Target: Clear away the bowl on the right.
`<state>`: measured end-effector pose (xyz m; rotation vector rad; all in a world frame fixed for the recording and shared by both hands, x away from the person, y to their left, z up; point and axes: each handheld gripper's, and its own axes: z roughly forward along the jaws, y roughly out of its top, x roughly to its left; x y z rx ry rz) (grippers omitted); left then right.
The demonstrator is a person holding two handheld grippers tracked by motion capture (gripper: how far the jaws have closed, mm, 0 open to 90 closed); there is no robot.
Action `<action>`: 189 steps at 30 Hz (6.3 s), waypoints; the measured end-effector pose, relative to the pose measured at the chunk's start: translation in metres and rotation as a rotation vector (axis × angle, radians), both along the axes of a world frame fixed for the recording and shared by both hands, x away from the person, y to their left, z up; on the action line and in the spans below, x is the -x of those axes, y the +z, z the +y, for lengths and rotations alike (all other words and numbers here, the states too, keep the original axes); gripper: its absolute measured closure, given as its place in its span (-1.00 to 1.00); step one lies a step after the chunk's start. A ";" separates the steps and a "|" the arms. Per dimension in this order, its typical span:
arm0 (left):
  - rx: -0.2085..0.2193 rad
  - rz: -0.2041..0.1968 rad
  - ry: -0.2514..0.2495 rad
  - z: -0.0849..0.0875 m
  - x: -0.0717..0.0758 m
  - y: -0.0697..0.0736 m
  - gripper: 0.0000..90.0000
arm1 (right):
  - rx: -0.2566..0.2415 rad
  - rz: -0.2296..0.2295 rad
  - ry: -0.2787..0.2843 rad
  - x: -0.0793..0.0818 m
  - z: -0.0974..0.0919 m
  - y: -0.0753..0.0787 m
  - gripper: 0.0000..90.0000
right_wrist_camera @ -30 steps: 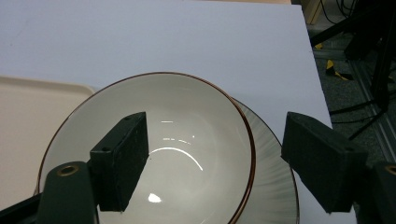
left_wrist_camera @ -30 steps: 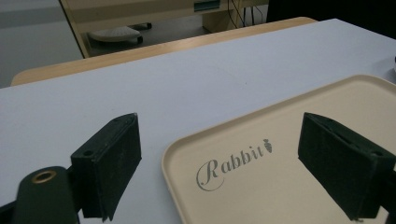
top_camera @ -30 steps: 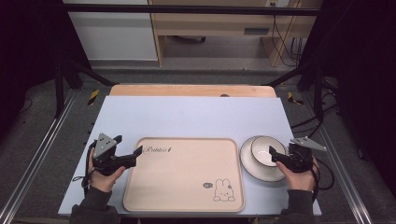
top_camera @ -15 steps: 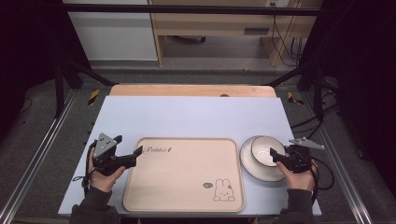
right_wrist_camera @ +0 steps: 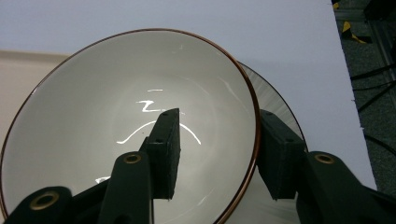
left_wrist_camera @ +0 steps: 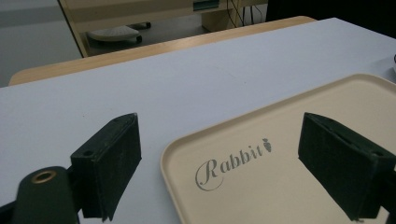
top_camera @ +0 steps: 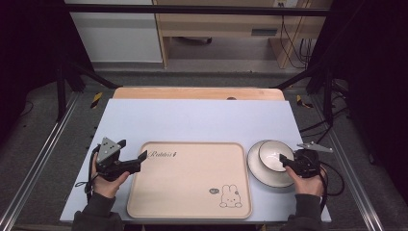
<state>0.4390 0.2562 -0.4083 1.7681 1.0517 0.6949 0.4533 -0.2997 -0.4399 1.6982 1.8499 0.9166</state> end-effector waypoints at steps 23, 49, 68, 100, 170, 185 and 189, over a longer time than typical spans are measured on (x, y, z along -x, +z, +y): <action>-0.007 0.004 0.000 -0.001 -0.001 -0.001 -0.71 | 0.003 0.088 -0.038 -0.008 -0.005 -0.006 0.65; -0.015 0.008 -0.001 -0.002 -0.001 -0.003 -0.71 | -0.061 0.109 -0.094 -0.012 -0.005 -0.003 0.84; -0.013 0.008 0.000 -0.002 -0.001 -0.002 -0.71 | 0.023 0.046 -0.066 -0.007 0.010 0.010 0.83; -0.015 0.010 -0.001 -0.003 -0.002 -0.002 -0.71 | 0.022 0.019 -0.054 -0.001 0.013 0.021 0.82; -0.014 0.009 -0.004 -0.003 -0.002 -0.003 -0.71 | -0.015 -0.068 0.109 0.013 0.045 0.051 0.83; -0.014 0.010 -0.002 -0.003 -0.002 -0.003 -0.71 | -0.032 -0.094 0.187 0.016 0.062 0.060 0.83; -0.015 0.011 -0.002 -0.003 -0.002 -0.003 -0.71 | -0.035 -0.103 0.208 0.016 0.068 0.062 0.83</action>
